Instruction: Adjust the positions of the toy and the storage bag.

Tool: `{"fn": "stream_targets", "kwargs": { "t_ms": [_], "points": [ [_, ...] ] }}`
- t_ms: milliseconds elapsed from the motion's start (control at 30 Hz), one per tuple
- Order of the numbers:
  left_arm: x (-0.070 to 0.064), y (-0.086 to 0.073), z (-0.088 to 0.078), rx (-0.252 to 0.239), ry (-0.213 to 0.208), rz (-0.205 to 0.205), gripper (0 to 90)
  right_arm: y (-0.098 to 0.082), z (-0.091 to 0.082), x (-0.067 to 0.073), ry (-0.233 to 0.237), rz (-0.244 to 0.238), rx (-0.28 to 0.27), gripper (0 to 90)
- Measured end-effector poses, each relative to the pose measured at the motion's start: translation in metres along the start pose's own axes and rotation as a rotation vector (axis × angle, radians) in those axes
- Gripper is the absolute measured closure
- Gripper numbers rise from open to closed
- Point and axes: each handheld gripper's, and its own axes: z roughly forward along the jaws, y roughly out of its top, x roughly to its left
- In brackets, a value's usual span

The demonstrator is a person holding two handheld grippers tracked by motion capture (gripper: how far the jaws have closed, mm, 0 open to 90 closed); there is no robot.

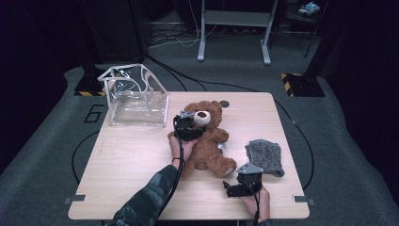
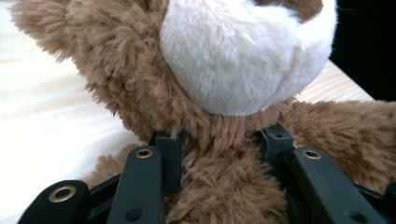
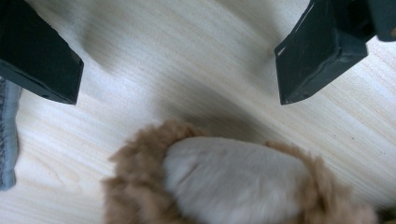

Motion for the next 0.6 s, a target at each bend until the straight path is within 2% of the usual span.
{"fn": "stream_targets", "kwargs": {
  "t_ms": [33, 67, 233, 267, 367, 533, 600],
  "points": [
    [-0.001, 0.0, -0.004, -0.015, 0.002, 0.017, 61.4, 0.0, 0.0, -0.001, -0.006, -0.028, 0.01, 0.5],
    [-0.001, 0.0, -0.005, -0.027, 0.004, 0.023, 61.6, 0.0, 0.003, -0.001, -0.01, -0.014, 0.017, 0.5],
    [-0.003, 0.003, -0.019, -0.105, 0.005, 0.048, 62.0, 0.0, 0.003, -0.003, 0.0, -0.029, 0.018, 0.6],
    [-0.004, 0.003, -0.021, -0.119, 0.007, 0.065, 62.0, 0.001, 0.004, -0.003, 0.001, -0.015, 0.017, 0.6],
    [-0.004, 0.005, -0.03, -0.155, 0.01, 0.107, 62.1, 0.001, 0.005, -0.006, 0.019, -0.011, 0.031, 0.6],
    [-0.004, 0.009, -0.041, -0.197, 0.006, 0.133, 62.1, 0.002, 0.006, -0.006, 0.022, 0.008, 0.029, 0.7],
    [-0.003, 0.012, -0.046, -0.205, 0.002, 0.143, 62.1, 0.001, 0.005, -0.007, 0.023, -0.003, 0.035, 0.7]
  ]
}}
